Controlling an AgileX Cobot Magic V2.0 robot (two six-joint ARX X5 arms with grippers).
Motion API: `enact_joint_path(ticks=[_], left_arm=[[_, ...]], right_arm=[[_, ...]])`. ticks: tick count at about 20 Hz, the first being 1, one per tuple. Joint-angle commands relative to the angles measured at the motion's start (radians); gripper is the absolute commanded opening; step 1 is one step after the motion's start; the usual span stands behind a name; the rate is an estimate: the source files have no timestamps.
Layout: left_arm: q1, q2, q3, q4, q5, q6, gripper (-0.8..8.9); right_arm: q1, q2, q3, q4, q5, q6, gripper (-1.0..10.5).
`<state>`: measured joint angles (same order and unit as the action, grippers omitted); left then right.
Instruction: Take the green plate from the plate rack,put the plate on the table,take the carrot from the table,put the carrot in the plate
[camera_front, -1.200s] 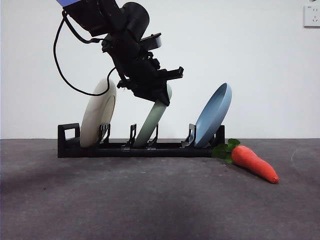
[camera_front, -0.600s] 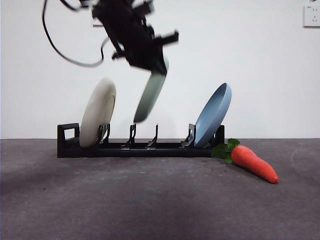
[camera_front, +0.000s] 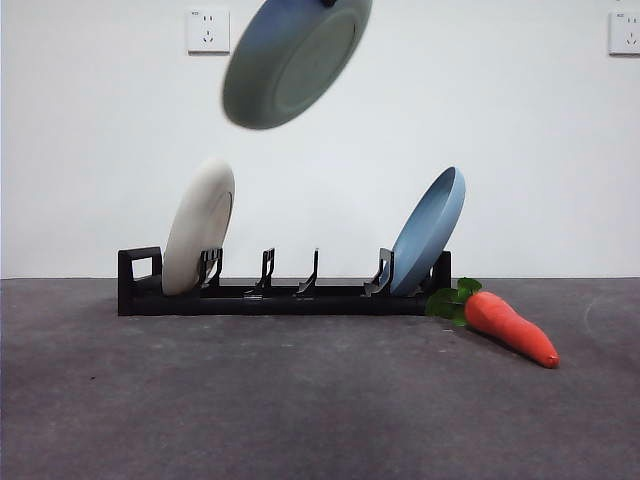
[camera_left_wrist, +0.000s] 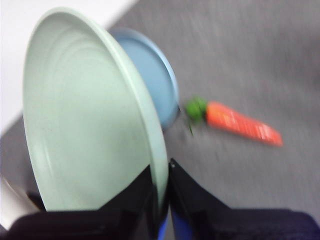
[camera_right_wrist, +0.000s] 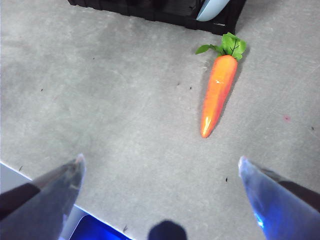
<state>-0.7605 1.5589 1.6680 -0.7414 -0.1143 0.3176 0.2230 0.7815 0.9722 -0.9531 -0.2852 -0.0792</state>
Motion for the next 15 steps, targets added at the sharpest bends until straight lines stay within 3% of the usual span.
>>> enact_joint_path(ticks=[1,4,7,11,15], left_arm=[[-0.042,0.016,-0.027,-0.085,-0.047,0.055,-0.05],[-0.125,0.016,-0.15,-0.072,-0.158,0.061,-0.05],[-0.177,0.016,-0.328,0.032,-0.253,0.08,-0.05],[-0.23,0.024,-0.573,0.254,-0.323,0.129,-0.06],[-0.256,0.055,-0.695,0.415,-0.329,0.153,-0.06]], right_arm=[[0.001,0.0,0.0,0.005,0.003,-0.005,6.6],[0.001,0.002,0.0,0.008,0.003,-0.005,6.6],[0.001,0.006,0.0,0.023,0.003,-0.005,6.6],[0.001,0.01,0.0,0.054,0.003,-0.005,6.6],[0.001,0.045,0.0,0.055,0.003,-0.005,6.6]])
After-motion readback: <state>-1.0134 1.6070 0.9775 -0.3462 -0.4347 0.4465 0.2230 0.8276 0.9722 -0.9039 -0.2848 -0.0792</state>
